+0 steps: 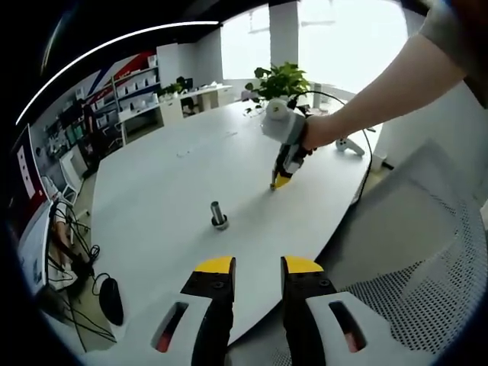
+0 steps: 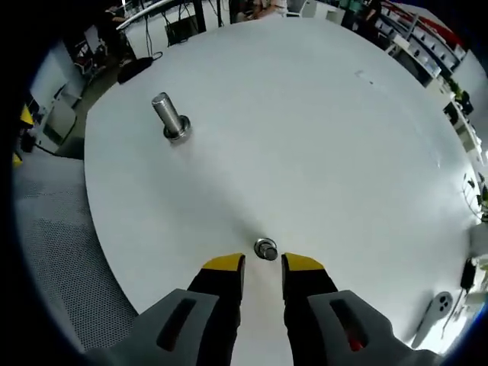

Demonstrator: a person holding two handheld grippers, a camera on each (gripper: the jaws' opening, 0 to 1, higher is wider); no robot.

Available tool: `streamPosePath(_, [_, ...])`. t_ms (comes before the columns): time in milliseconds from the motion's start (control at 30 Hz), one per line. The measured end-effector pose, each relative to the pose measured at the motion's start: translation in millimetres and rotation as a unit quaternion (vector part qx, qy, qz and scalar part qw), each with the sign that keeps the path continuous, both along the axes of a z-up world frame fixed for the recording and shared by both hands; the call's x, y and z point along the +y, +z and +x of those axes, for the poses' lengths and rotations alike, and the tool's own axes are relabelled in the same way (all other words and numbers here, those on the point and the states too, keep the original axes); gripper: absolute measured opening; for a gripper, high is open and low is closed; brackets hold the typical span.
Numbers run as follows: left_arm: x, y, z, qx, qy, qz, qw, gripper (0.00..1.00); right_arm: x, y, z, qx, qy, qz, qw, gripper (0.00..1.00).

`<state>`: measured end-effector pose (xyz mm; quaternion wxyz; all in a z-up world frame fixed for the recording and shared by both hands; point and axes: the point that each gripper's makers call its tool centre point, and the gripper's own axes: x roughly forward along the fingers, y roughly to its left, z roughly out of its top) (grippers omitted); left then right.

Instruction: Place the washer onto the threaded stud by aligning its center hole with the stud, sliding it down to the base, and recovering from edge contact or off-axis alignment until the washer reaches the visible bottom stop.

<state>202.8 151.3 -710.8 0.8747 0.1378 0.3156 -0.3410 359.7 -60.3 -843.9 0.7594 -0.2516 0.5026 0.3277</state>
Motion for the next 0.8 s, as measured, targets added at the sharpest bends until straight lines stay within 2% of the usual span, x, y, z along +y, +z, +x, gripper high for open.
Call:
streamPosePath(67, [-1.1,1.8,0.2,-0.001,-0.001,-0.006,1.0,0.22,0.4,11.4,1.1,-0.029,-0.037,0.035,0.9983,0.24])
streamPosePath(100, [-1.9,3.3,0.9,-0.002,0.001,-0.014,0.9999,0.22,0.1,14.9,-2.3,-0.028,-0.058,0.054,0.9964,0.25])
streamPosePath(133, [-1.7,4.1,1.2,-0.002,0.001,-0.017,0.9999,0.22,-2.0,16.7,-5.0,-0.027,-0.064,0.059,0.9958,0.25])
streamPosePath(233, [-3.0,4.6,0.0,0.0,0.0,-0.021,0.9998,0.22,-11.8,24.2,-14.6,-0.037,-0.055,0.048,0.9966,0.25])
streamPosePath(433, [-4.5,6.8,0.4,-0.003,-0.002,-0.031,0.9995,0.22,-20.6,53.8,-25.1,-0.077,-0.071,0.072,0.9918,0.26])
streamPosePath(700, [-8.2,11.9,-0.4,-0.013,-0.01,-0.041,0.999,0.22,-37.1,89.5,-54.5,-0.117,-0.093,0.098,0.9839,0.27])
streamPosePath(800, [-6.9,13.5,0.7,-0.014,-0.006,-0.048,0.9987,0.22,-41.2,104.2,-62.1,-0.144,-0.102,0.113,0.9778,0.27])
